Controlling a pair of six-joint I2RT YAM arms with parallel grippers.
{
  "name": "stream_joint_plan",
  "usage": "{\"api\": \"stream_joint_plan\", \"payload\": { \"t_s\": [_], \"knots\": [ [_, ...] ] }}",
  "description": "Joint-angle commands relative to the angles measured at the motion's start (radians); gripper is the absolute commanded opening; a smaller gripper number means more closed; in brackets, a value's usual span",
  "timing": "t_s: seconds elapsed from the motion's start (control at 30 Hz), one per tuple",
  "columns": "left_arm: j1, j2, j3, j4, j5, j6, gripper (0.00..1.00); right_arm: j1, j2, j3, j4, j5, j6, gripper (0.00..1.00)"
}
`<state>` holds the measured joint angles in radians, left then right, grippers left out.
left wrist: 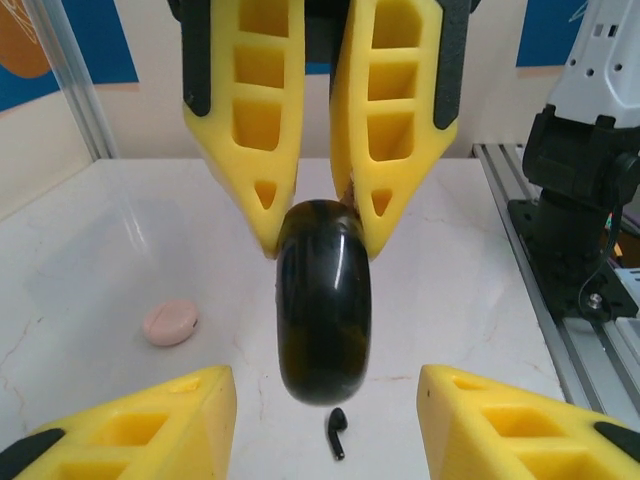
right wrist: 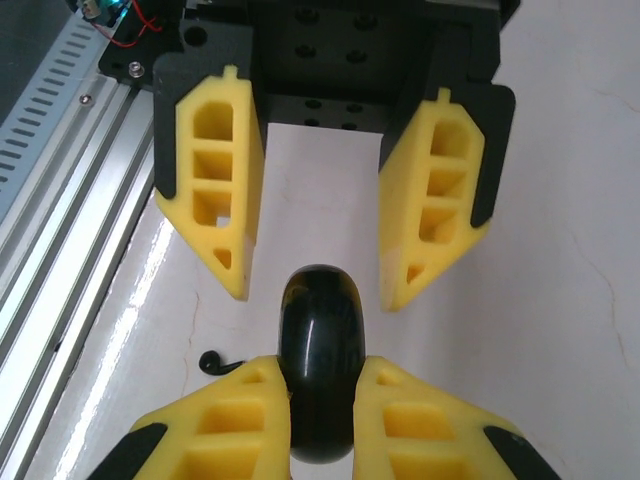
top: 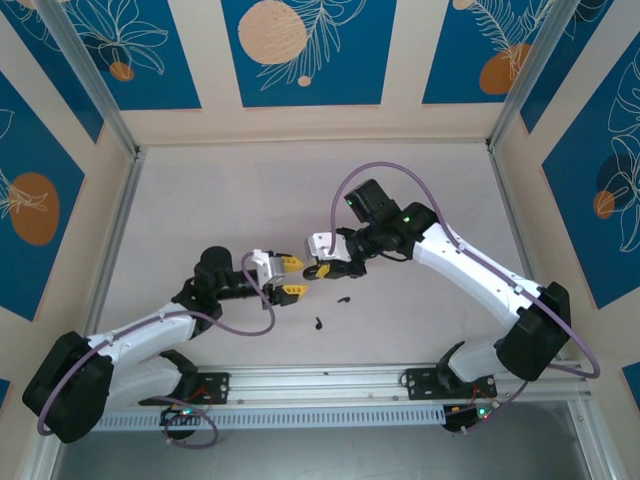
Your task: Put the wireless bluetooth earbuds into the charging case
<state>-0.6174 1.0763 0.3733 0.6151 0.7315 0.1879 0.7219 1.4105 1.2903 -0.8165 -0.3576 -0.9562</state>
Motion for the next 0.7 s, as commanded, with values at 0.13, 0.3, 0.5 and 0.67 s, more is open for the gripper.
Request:
{"api": "stream_joint_plan", "payload": {
  "t_s": [0.13, 0.3, 0.5, 0.67],
  "knots": [
    [-0.014, -0.006, 0.033, -0.042, 0.017, 0.039, 0.45, 0.029, 0.041, 0.054, -0.055, -0.029, -0.032, 0.13],
    [-0.018, -0.004, 0.033, -0.044, 0.014, 0.038, 0.43, 0.036, 0.049, 0.059, -0.052, -0.048, -0.029, 0.12],
    [-0.019, -0.013, 0.033, -0.040, 0.016, 0.033, 0.33, 0.042, 0.057, 0.061, -0.052, -0.058, -0.027, 0.12],
    [-0.020, -0.026, 0.035, -0.039, 0.017, 0.026, 0.27, 0.044, 0.068, 0.064, -0.054, -0.057, -0.023, 0.12]
  ]
}}
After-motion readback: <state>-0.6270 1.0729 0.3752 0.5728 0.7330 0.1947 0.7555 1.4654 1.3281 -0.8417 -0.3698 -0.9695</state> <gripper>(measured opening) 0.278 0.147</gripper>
